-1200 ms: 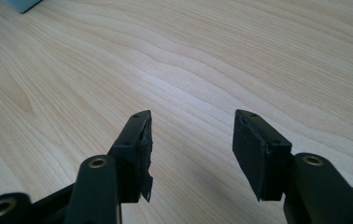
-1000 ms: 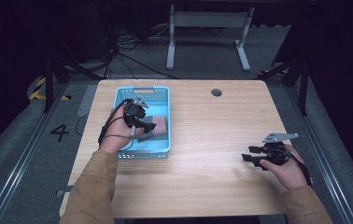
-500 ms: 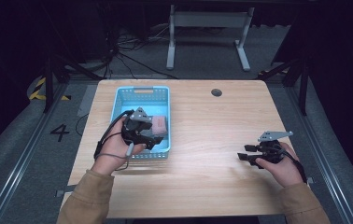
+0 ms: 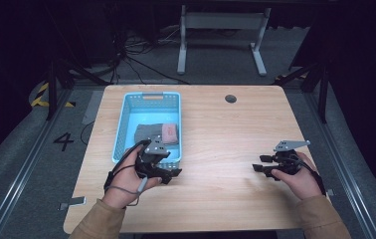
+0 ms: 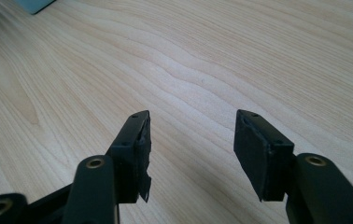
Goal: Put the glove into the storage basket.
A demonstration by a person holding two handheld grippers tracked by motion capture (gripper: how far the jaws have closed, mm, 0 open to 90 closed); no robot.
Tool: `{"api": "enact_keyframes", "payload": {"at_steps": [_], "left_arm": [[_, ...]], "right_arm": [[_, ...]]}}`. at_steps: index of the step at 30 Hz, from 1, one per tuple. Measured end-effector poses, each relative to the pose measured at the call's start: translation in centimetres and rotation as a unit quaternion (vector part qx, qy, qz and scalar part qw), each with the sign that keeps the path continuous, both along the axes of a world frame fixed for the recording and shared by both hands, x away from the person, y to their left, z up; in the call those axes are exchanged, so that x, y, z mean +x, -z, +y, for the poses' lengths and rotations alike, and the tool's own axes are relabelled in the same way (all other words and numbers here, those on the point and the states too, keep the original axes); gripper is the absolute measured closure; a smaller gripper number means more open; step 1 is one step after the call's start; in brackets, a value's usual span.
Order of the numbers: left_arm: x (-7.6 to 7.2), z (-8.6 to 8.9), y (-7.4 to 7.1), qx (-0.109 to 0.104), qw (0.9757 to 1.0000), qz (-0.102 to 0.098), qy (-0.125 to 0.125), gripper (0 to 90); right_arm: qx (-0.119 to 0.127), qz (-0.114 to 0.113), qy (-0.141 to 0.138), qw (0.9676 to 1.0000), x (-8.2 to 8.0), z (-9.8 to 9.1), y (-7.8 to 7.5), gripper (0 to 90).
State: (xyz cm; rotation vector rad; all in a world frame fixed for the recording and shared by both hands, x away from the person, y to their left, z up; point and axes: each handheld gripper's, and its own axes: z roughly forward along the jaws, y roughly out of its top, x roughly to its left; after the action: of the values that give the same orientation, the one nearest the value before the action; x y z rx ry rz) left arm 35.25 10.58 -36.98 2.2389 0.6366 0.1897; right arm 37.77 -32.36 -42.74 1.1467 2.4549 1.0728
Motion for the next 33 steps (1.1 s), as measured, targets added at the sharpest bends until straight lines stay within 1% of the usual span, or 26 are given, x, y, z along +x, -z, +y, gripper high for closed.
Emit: {"api": "enact_keyframes", "payload": {"at_steps": [2, 4, 7, 8, 10, 11, 12, 14, 17, 18, 20, 22, 24, 28, 32, 33], "left_arm": [[-0.4, -0.3, 0.5, -0.002, 1.0000, 0.001, 0.007, 31.6], [-0.7, -0.3, 1.2, -0.005, 0.9999, 0.009, 0.014, 31.7], [-1.2, -0.4, 2.3, -0.004, 0.9998, 0.005, 0.021, 31.7], [-1.4, -0.4, 2.6, -0.005, 0.9997, 0.007, 0.023, 31.7], [-1.7, -0.6, 3.4, -0.008, 0.9996, 0.003, 0.027, 31.6], [-1.8, -0.7, 3.7, -0.010, 0.9995, 0.006, 0.028, 31.7], [-1.9, -0.8, 4.2, -0.009, 0.9994, 0.009, 0.031, 31.7], [-2.0, -1.1, 5.1, -0.001, 0.9994, 0.012, 0.033, 31.8], [-2.0, -1.7, 6.4, 0.015, 0.9993, 0.018, 0.030, 31.7], [-1.9, -1.8, 6.6, 0.018, 0.9993, 0.017, 0.030, 31.7], [-1.8, -2.1, 7.3, 0.021, 0.9992, 0.022, 0.027, 31.7], [-1.8, -2.1, 7.5, 0.022, 0.9992, 0.022, 0.025, 31.7], [-1.7, -2.3, 8.3, 0.023, 0.9996, 0.015, 0.009, 31.4], [-1.5, -2.3, 8.8, 0.021, 0.9996, 0.018, 0.004, 31.3], [-1.5, -2.1, 8.9, 0.020, 0.9997, 0.015, -0.001, 30.9], [-1.5, -1.9, 9.0, 0.022, 0.9997, 0.011, -0.002, 30.7]], "right_arm": [[0.000, 0.000, 0.000, 1.0000, 0.0, 0.0, 0.0, 47.0], [0.001, -0.001, 0.001, 1.0000, -0.1, -0.1, 0.0, 47.0], [0.003, 0.000, 0.001, 1.0000, -0.1, -0.2, 0.0, 47.0], [0.002, 0.000, 0.001, 1.0000, -0.2, -0.3, 0.0, 47.0], [0.003, 0.000, 0.001, 1.0000, -0.2, -0.4, 0.0, 47.0], [0.001, 0.000, 0.002, 1.0000, -0.2, -0.4, 0.0, 47.0], [0.001, 0.001, 0.002, 1.0000, -0.2, -0.4, 0.1, 47.1], [0.002, 0.003, 0.002, 1.0000, -0.1, -0.4, 0.2, 47.1], [0.001, 0.003, 0.002, 1.0000, -0.1, -0.4, 0.3, 47.0], [0.001, 0.004, 0.000, 1.0000, -0.1, -0.4, 0.3, 47.0], [-0.001, 0.004, 0.000, 1.0000, 0.0, -0.4, 0.4, 47.0], [-0.001, 0.005, 0.000, 1.0000, 0.0, -0.4, 0.4, 47.0], [-0.001, 0.008, 0.002, 1.0000, 0.0, -0.3, 0.6, 47.0], [-0.002, 0.011, 0.000, 0.9999, 0.0, -0.3, 0.8, 47.0], [-0.003, 0.010, 0.002, 0.9999, 0.1, -0.2, 0.9, 47.0], [-0.003, 0.011, 0.003, 0.9999, 0.2, -0.2, 1.0, 47.0]]}}
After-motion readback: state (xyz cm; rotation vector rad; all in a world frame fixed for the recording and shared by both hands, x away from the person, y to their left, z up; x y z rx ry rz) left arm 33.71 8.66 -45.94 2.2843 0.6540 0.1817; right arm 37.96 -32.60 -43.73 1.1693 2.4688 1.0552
